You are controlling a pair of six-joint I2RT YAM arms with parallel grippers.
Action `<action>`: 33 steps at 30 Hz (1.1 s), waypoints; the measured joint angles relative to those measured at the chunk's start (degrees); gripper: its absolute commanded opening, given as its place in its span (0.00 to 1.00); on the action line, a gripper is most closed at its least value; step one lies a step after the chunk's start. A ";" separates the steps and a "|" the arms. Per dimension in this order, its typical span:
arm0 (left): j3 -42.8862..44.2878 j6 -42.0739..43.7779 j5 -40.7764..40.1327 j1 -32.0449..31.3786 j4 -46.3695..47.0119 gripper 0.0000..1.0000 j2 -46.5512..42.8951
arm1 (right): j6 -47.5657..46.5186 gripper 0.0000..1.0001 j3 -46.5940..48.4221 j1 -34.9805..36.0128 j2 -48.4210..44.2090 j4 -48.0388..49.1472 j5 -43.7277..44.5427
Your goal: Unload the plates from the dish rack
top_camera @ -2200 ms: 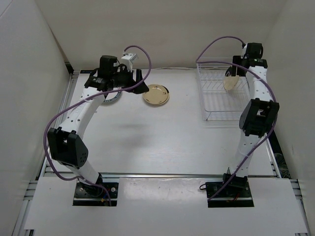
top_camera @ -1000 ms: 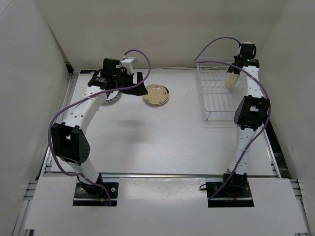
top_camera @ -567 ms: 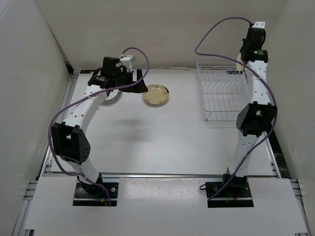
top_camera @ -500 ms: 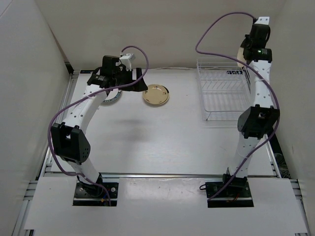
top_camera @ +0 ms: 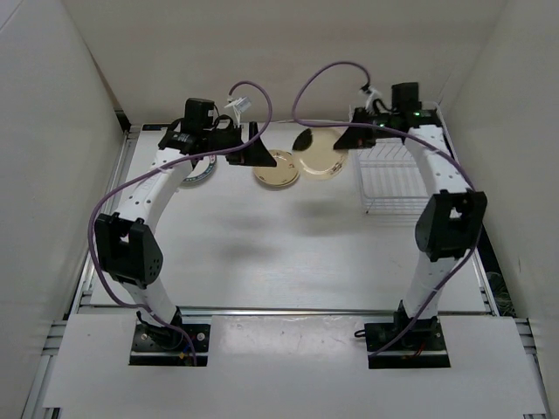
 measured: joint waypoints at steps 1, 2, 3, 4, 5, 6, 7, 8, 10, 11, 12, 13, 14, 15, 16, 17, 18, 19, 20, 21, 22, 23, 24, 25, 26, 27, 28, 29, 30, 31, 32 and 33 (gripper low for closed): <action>-0.31 -0.09 0.92 0.00 -0.13 0.97 0.00 | 0.37 0.00 -0.55 1.64 2.16 -0.94 -2.71; -0.61 -0.13 1.46 0.00 -0.04 0.95 -0.02 | 0.55 0.00 -0.70 2.80 3.72 -1.31 -4.55; -0.87 -0.13 2.03 0.00 -0.04 0.94 -0.02 | 0.70 0.00 -0.70 3.80 5.16 -1.53 -6.19; -1.18 -0.20 2.45 0.00 -0.04 0.90 -0.02 | 0.90 0.00 -0.70 4.68 6.14 -1.77 -7.54; -1.53 -0.26 2.73 0.00 -0.07 0.87 -0.02 | 1.11 0.00 -0.70 5.46 6.71 -2.01 -8.74; -1.90 -0.33 3.02 0.00 -0.07 0.84 -0.02 | 1.31 0.00 -0.68 6.10 6.88 -2.14 -9.97; -2.12 -0.37 3.30 0.02 -0.15 0.80 0.00 | 1.49 0.00 -0.61 6.67 6.88 -2.16 -10.99; -2.34 -0.44 3.39 0.02 -0.09 0.73 0.00 | 1.70 0.00 -0.28 7.19 6.88 -2.14 -12.04; -2.64 -0.72 3.72 0.00 -0.07 0.68 0.00 | 2.05 0.00 0.59 8.09 6.88 -1.92 -13.79; -2.80 -0.74 3.78 0.00 -0.09 0.66 0.00 | 2.19 0.00 0.96 8.50 6.88 -1.70 -14.56; -2.86 -0.81 3.80 0.00 -0.13 0.61 0.04 | 2.36 0.00 1.22 8.85 6.88 -1.55 -15.10; -2.95 -0.94 3.85 0.00 -0.02 0.60 0.11 | 2.69 0.00 1.46 9.22 6.93 -1.29 -15.67; -3.10 -1.09 3.89 0.00 -0.02 0.58 0.13 | 3.13 0.00 1.77 9.53 7.08 -0.94 -16.37; -3.23 -1.16 3.91 0.00 -0.07 0.56 0.15 | 3.39 0.00 1.86 9.81 7.19 -0.52 -16.74; -3.32 -1.25 3.96 0.02 -0.04 0.53 0.24 | 3.63 0.00 1.86 9.99 7.32 -0.35 -17.05; -3.41 -1.36 4.00 0.02 0.00 0.50 0.35 | 3.76 0.00 1.86 10.14 7.52 -0.31 -17.35; -3.48 -1.49 4.04 0.02 0.11 0.45 0.57 | 3.89 0.00 1.86 10.23 7.69 -0.22 -17.55; -3.52 -1.57 4.09 0.00 0.15 0.34 0.81 | 4.07 0.00 1.88 10.29 7.96 -0.17 -17.62; -3.56 -1.66 4.13 0.02 0.17 0.27 1.03 | 4.22 0.00 1.88 10.32 8.24 -0.15 -17.68; -3.67 -1.81 4.17 0.02 0.26 0.21 1.16 | 4.33 0.00 1.88 10.32 8.50 -0.15 -17.57; -3.72 -2.14 3.78 0.02 0.20 0.15 1.31 | 4.13 0.00 1.88 10.32 8.81 0.02 -17.70; -3.74 -2.64 2.91 0.13 0.24 0.10 1.53 | 3.63 0.00 1.88 10.34 8.92 0.11 -17.92; -3.82 -2.93 2.93 0.35 0.35 0.10 1.81 | 3.56 0.00 1.90 10.40 8.94 0.39 -17.68; -3.89 -3.08 2.93 0.39 0.35 0.10 1.99 | 3.58 0.00 1.90 10.54 8.96 0.57 -17.40; -3.96 -3.15 2.71 0.39 0.31 0.10 2.03 | 3.58 0.18 1.90 10.58 8.96 0.55 -17.25; -3.96 -3.41 2.32 0.37 0.33 0.10 2.03 | 3.61 0.32 1.90 10.60 8.98 0.57 -17.07; -3.96 -3.69 1.64 0.37 0.42 0.10 2.03 | 3.78 0.36 1.90 10.60 8.98 0.52 -16.96; -4.13 -4.02 0.39 0.37 0.79 0.10 2.01 | 3.93 0.40 1.97 10.58 8.98 0.28 -16.26; -4.63 -5.01 -1.46 0.35 1.27 0.10 1.92 | 3.76 0.41 1.97 10.56 8.98 0.09 -15.17; -5.49 -6.27 -3.26 0.33 1.84 0.10 1.86 | 3.50 0.41 1.99 10.54 8.96 -0.22 -13.81; -6.62 -7.65 -5.03 0.31 2.43 0.10 1.70 | 3.30 0.41 1.77 10.36 8.90 -0.44 -12.57; -7.78 -9.22 -6.97 0.28 2.69 0.10 1.64 | 3.23 0.42 1.38 10.12 8.70 -0.74 -11.34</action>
